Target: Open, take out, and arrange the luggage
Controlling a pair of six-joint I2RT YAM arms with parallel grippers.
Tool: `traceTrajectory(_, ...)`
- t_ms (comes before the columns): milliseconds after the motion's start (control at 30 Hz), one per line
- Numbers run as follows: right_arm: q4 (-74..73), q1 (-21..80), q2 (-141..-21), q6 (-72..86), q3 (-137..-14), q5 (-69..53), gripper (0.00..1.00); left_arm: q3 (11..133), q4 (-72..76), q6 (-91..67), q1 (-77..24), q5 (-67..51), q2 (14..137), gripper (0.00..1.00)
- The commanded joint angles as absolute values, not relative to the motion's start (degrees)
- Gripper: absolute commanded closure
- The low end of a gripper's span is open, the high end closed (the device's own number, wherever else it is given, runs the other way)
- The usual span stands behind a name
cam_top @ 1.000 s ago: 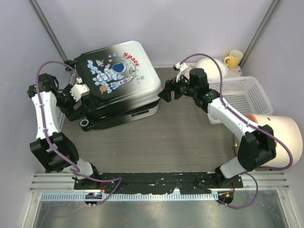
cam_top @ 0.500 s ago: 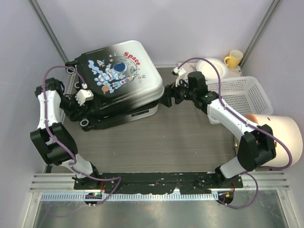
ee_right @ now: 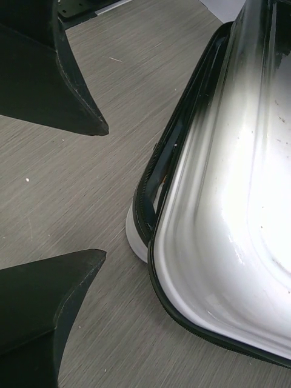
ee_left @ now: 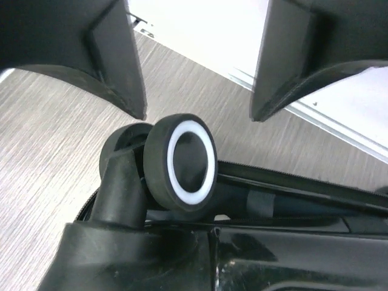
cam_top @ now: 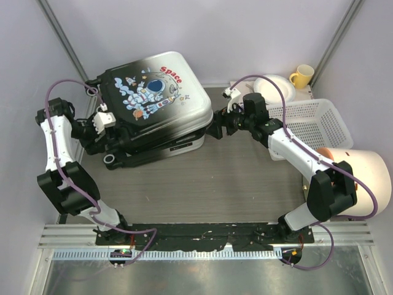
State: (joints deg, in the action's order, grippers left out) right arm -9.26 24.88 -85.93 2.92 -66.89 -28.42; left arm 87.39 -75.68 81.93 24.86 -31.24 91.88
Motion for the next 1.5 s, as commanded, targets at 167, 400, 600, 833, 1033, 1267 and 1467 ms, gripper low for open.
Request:
traceTrajectory(167,-8.1,24.3,-83.8,1.8,-67.2,-29.4,0.19,81.3,-80.8,97.5,27.7,-37.0,82.6,0.01)
traceTrajectory(400,-6.9,24.3,-83.8,2.5,-66.2,-29.3,0.19,77.2,-76.6,95.3,24.7,-38.2,82.4,0.0)
traceTrajectory(600,-7.8,24.3,-83.7,2.2,-65.7,-29.6,0.19,70.1,-65.8,91.2,19.3,-35.6,80.3,0.05)
traceTrajectory(833,-9.8,23.8,-80.9,0.9,-62.9,-29.4,0.19,72.9,-65.5,85.2,18.5,-35.2,80.7,0.55)
traceTrajectory(1033,-10.3,23.5,-78.5,-2.1,-60.0,-31.7,0.2,82.6,-76.3,82.9,20.1,-40.2,80.7,1.0)
traceTrajectory(1267,0.8,23.6,-73.7,-6.6,-51.6,-31.1,0.22,95.6,-76.2,70.9,20.6,-49.5,80.2,1.0)
traceTrajectory(1467,23.3,26.2,-80.4,-7.0,-50.4,-17.3,0.22,97.2,-68.7,60.5,20.7,-52.2,79.9,1.0)
